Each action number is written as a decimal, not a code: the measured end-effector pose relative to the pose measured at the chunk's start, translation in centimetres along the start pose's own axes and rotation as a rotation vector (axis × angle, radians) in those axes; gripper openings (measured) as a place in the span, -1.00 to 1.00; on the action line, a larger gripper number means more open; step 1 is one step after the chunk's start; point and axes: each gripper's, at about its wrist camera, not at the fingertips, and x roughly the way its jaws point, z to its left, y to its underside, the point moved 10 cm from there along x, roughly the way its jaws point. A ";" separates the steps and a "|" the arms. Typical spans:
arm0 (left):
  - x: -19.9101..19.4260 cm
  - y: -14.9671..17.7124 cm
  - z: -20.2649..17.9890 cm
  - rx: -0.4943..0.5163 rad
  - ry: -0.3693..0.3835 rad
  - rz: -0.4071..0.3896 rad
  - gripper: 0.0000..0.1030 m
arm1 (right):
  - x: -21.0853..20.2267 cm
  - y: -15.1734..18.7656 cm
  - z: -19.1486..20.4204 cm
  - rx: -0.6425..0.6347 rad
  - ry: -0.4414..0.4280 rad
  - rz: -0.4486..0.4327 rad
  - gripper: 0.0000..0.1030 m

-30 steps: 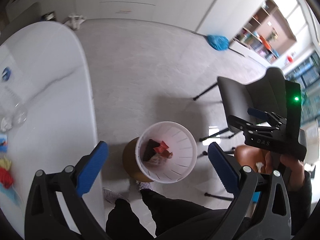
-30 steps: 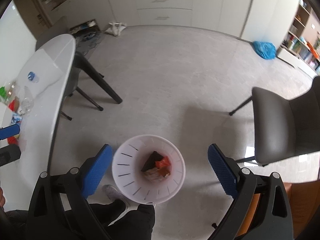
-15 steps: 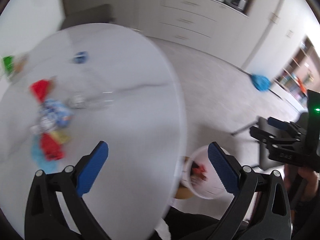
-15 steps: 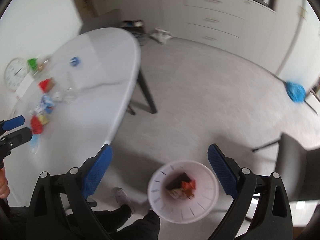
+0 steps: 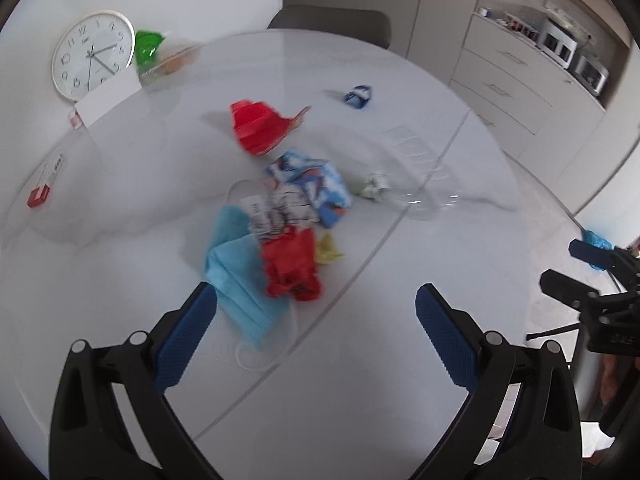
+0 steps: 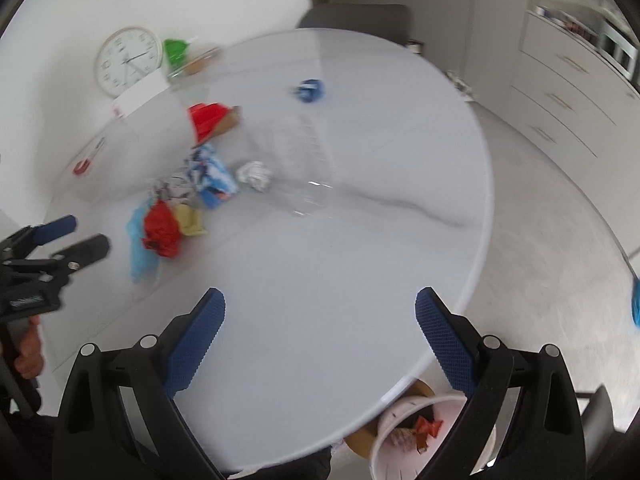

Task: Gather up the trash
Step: 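Return to the table and grasp the red tissue with the left gripper, then grasp the crumpled receipt with the right gripper while the left holds the red tissue, then carry the tissue and receipt to the white bin and release both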

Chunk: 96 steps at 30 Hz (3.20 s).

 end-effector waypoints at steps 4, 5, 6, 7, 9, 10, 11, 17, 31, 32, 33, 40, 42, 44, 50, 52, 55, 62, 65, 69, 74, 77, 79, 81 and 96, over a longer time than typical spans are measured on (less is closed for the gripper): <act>3.1 -0.2 1.2 -0.035 0.012 0.039 0.67 | 1.5 -0.8 1.5 -0.018 -0.023 0.024 0.85; 4.0 -0.2 1.0 -0.043 0.018 0.052 0.63 | 2.1 -1.0 1.9 -0.024 -0.028 0.035 0.85; 4.7 -0.2 1.0 -0.049 0.018 0.066 0.61 | 2.6 -1.2 2.1 -0.029 -0.030 0.043 0.85; 5.7 -0.3 1.2 -0.053 0.020 0.079 0.61 | 3.0 -1.3 2.2 -0.034 -0.030 0.051 0.86; 7.3 -0.1 1.3 -0.053 0.013 0.106 0.47 | 3.9 -1.4 2.4 -0.047 -0.028 0.069 0.86; 8.1 -0.1 1.3 -0.051 0.016 0.122 0.43 | 4.2 -1.4 2.4 -0.052 -0.026 0.075 0.86; 8.8 0.0 1.4 -0.052 0.017 0.134 0.34 | 4.6 -1.5 2.4 -0.059 -0.025 0.084 0.86; 10.3 0.3 1.6 -0.059 0.036 0.160 -0.14 | 6.0 -1.8 2.0 -0.073 -0.027 0.113 0.86; 6.8 -0.3 2.7 -0.153 0.124 0.104 -0.38 | 8.1 -4.8 5.9 -0.150 -0.106 0.112 0.85; 6.5 -0.3 2.9 -0.157 0.127 0.100 -0.38 | 8.3 -5.2 6.5 -0.156 -0.119 0.111 0.85; 6.2 -0.3 3.1 -0.161 0.131 0.097 -0.38 | 8.5 -5.7 7.5 -0.165 -0.138 0.108 0.83; 4.2 0.2 5.1 -0.200 0.142 0.084 -0.38 | 12.2 -7.3 14.6 -0.222 -0.278 0.163 0.53; 3.9 0.5 5.7 -0.204 0.135 0.080 -0.38 | 13.6 -7.2 16.2 -0.229 -0.295 0.192 0.50; 3.6 0.8 6.3 -0.208 0.137 0.081 -0.38 | 14.9 -7.1 17.3 -0.224 -0.291 0.213 0.49; 3.6 1.4 7.4 -0.222 0.156 0.085 -0.38 | 17.1 -7.1 18.6 -0.169 -0.282 0.260 0.32; 3.8 1.4 7.9 -0.229 0.162 0.086 -0.38 | 17.5 -7.2 18.9 -0.160 -0.283 0.265 0.29; 4.0 1.4 8.4 -0.238 0.169 0.084 -0.38 | 17.7 -7.4 19.2 -0.136 -0.293 0.267 0.16; 3.6 1.3 9.0 -0.224 0.168 0.066 -0.38 | 17.4 -8.0 19.6 -0.113 -0.303 0.247 -0.16; 3.1 1.5 9.2 -0.218 0.166 0.061 -0.38 | 17.0 -8.2 19.4 -0.103 -0.304 0.232 -0.22; 2.7 1.7 9.3 -0.205 0.167 0.060 -0.38 | 17.0 -8.7 19.5 -0.087 -0.298 0.214 -0.23; 1.9 1.6 9.0 -0.183 0.175 0.055 -0.38 | 14.8 -9.5 17.8 -0.065 -0.297 0.161 -0.23; 1.3 1.2 8.1 -0.146 0.188 0.052 -0.38 | 11.2 -9.7 16.0 -0.046 -0.294 0.104 -0.23; 0.6 0.8 6.8 -0.110 0.205 0.044 -0.38 | 8.9 -9.1 14.5 -0.024 -0.277 0.066 -0.23; 0.1 0.4 4.9 -0.063 0.228 0.041 -0.38 | 6.6 -8.1 12.2 0.008 -0.255 0.041 -0.23; -3.2 2.4 -19.7 0.339 0.551 0.108 -0.38 | -7.6 14.2 -11.8 0.407 0.133 0.077 -0.23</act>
